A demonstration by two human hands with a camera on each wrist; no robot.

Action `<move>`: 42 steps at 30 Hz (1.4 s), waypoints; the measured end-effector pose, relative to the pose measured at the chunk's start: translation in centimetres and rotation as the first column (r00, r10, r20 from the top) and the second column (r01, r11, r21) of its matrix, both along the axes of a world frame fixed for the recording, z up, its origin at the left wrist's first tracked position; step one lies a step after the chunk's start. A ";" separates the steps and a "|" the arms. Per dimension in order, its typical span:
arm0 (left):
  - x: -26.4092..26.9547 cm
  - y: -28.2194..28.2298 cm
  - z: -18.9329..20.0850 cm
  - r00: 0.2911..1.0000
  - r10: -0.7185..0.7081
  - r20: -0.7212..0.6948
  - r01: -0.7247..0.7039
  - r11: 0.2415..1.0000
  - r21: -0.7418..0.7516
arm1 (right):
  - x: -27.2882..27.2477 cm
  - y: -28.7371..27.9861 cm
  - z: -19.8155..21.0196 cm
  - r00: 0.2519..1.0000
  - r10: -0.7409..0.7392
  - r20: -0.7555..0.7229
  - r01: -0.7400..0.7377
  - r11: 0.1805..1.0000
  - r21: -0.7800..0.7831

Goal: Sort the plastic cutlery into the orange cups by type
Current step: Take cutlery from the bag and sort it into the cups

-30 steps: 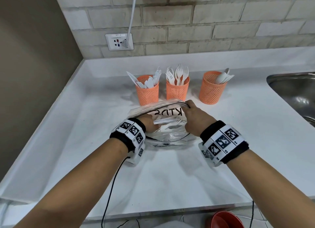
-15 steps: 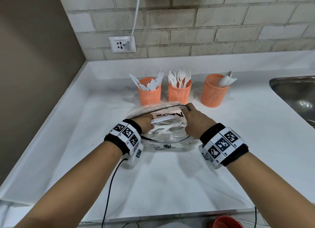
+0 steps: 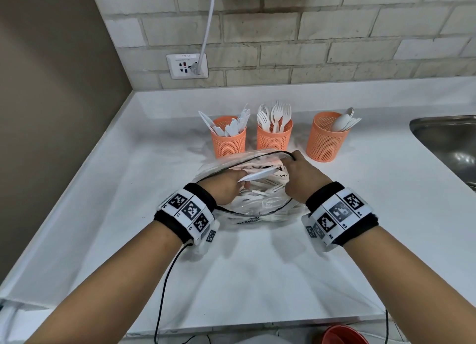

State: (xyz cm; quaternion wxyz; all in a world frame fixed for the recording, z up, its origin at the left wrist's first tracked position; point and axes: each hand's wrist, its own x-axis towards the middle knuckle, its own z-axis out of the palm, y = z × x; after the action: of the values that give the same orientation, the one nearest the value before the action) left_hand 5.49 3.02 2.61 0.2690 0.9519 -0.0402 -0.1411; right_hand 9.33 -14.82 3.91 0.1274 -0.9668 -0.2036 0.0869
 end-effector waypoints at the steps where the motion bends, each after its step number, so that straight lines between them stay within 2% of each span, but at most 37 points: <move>1: 0.0 0.0 0.0 1.000 -0.020 0.007 0.020 1.000 0.010 | 0.2 -0.2 0.1 1.000 -0.005 -0.006 0.005 1.000 0.009; 5: -0.5 -0.3 1.1 0.998 -0.054 0.018 0.057 0.985 -0.161 | 0.5 -0.7 0.4 0.999 -0.012 -0.040 0.013 1.000 0.024; 8: -0.6 -0.7 1.4 0.995 -0.084 0.045 0.095 0.928 -0.359 | 0.5 -0.7 0.4 0.998 -0.008 -0.057 0.010 0.999 0.041; 12: -0.4 -1.0 1.7 0.998 0.030 0.061 0.008 0.842 -0.540 | 0.5 -0.8 0.3 0.999 -0.006 -0.052 0.008 0.999 0.042; 16: -0.4 -1.2 3.0 0.985 0.165 0.054 -0.078 0.699 -0.711 | 0.5 -0.8 0.3 0.998 -0.004 -0.070 0.007 0.999 0.037; 20: -0.8 -1.4 4.7 0.971 0.235 0.033 -0.096 0.518 -0.850 | 0.7 -0.8 0.2 0.997 -0.006 -0.083 0.009 0.999 0.036; 22: -0.9 -1.2 5.5 0.957 0.285 0.052 -0.093 0.473 -0.876 | 0.7 -0.9 0.1 0.996 -0.005 -0.092 0.009 0.999 0.034; 26: -0.9 -0.4 6.5 0.903 0.416 0.109 -0.125 0.497 -0.859 | 0.9 -0.9 0.0 0.996 -0.003 -0.091 0.006 0.999 0.033; 34: -0.6 1.7 7.1 0.864 0.498 0.080 -0.168 0.434 -0.885 | 1.1 -1.2 -0.4 0.996 0.004 -0.089 0.000 0.999 0.049; 42: 0.6 3.5 7.8 0.844 0.527 0.098 -0.212 0.497 -0.842 | 1.7 -0.8 0.0 0.996 -0.010 -0.089 0.012 1.000 0.028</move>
State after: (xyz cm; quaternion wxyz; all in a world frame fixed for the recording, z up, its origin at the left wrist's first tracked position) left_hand 6.13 6.51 10.40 0.6818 0.7184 0.0629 0.1229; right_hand 11.00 -15.65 3.87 0.1507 -0.9612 -0.1938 0.1260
